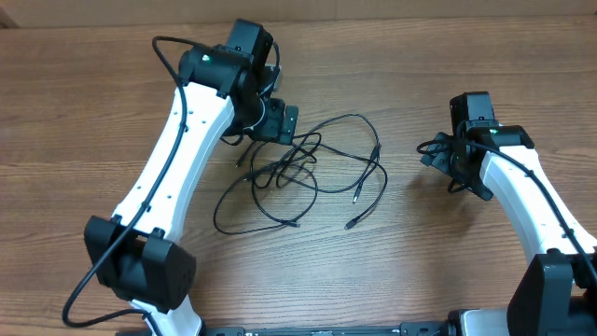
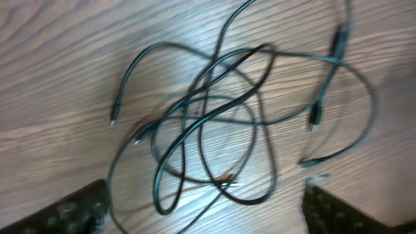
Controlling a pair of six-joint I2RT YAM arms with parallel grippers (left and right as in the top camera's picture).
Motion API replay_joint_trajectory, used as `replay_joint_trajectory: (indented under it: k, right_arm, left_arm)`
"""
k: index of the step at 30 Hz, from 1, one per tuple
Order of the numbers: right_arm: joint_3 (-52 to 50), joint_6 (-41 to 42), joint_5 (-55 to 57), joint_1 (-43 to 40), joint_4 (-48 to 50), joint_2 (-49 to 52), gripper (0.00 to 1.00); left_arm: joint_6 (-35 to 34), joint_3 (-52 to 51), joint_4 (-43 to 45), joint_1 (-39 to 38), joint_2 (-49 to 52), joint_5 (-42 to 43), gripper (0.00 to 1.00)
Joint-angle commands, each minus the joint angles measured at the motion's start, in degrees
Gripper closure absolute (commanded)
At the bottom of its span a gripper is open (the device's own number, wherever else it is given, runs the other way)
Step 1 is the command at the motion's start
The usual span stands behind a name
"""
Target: Untangle cables
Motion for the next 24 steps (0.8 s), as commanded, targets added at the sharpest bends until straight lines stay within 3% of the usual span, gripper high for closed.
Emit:
replay_joint_trajectory:
  k: [1,9,15,24]
  right_arm:
    - [-0.2,-0.2,1.0,-0.4,0.1,-0.5,0.0]
    - [-0.2,-0.2,1.0,-0.4,0.1,-0.5,0.0]
    - [-0.2,-0.2,1.0,-0.4,0.1,-0.5,0.0]
    - [-0.2,-0.2,1.0,-0.4,0.1,-0.5,0.0]
  left_arm:
    - [-0.6,0.8,0.1,0.6,-1.6,0.0,0.11]
    - [-2.7,-8.3,2.0,0.4,-1.5,-2.7,0.11]
    - [-2.7,-20.0,11.9,-0.1,-1.5,1.7,0.11]
    - [-0.3,-32.4,23.1,-4.7,-1.5,7.8,0.34]
